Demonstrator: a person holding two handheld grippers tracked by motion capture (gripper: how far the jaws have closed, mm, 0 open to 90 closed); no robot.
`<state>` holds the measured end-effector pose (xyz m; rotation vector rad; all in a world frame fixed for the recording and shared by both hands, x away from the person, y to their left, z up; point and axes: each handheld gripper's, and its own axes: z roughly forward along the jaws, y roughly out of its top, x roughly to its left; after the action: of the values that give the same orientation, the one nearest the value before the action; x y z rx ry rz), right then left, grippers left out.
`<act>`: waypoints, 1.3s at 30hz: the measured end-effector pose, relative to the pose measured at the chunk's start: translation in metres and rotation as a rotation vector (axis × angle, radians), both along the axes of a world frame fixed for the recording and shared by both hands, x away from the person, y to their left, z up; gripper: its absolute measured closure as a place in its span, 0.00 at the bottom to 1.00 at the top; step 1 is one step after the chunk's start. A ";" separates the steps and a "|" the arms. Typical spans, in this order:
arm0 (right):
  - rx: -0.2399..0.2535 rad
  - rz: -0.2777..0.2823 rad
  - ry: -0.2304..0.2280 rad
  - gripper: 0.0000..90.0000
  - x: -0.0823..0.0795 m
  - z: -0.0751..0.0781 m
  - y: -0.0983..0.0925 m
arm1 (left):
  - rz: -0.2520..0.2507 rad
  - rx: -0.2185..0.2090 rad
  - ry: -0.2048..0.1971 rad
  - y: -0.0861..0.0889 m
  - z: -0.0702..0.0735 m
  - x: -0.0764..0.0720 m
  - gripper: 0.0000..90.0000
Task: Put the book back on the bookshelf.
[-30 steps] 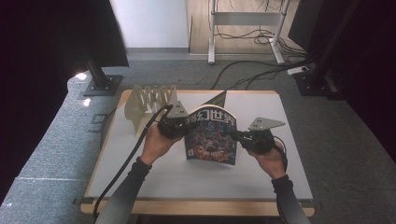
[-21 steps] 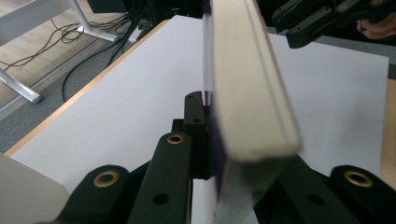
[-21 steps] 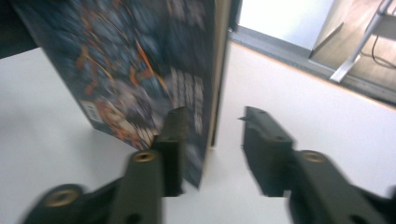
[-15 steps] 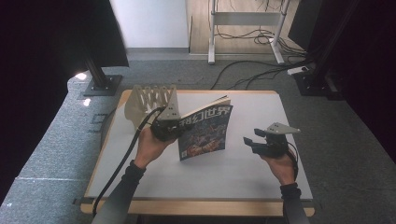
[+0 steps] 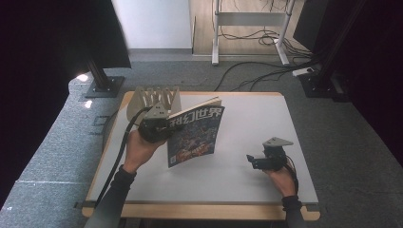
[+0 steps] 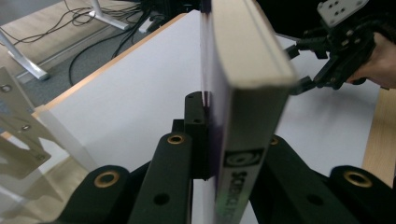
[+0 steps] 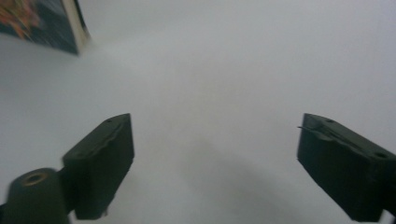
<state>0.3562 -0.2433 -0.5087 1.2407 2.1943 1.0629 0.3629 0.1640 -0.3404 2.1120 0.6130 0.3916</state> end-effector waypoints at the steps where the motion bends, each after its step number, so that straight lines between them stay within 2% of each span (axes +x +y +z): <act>1: -0.007 -0.004 0.016 0.02 0.001 -0.004 0.001 | 0.002 0.000 -0.002 0.002 0.001 -0.001 0.92; 8: -0.059 -0.008 0.081 0.00 0.002 -0.027 0.003 | 0.033 -0.009 -0.001 0.018 0.006 -0.006 0.92; 13: -0.062 -0.007 0.071 0.00 0.001 -0.028 0.003 | 0.066 -0.018 0.000 0.031 0.010 -0.009 0.92; 19: -0.063 -0.008 0.065 0.00 0.000 -0.028 0.003 | 0.115 -0.063 0.009 0.054 0.012 -0.015 0.92; 23: -0.065 -0.008 0.062 0.00 0.000 -0.028 0.004 | 0.162 -0.081 0.014 0.073 0.014 -0.021 0.92; 30: -0.066 -0.008 0.062 0.00 0.000 -0.028 0.004 | 0.249 -0.061 0.009 0.101 0.019 -0.028 0.92; 39: -0.067 -0.007 0.061 0.00 0.000 -0.029 0.003 | 0.374 -0.065 0.000 0.145 0.026 -0.034 0.92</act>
<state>0.3565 -0.2398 -0.5374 1.2656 2.2499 0.9532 0.3291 0.3090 -0.3142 1.9336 1.0119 0.5704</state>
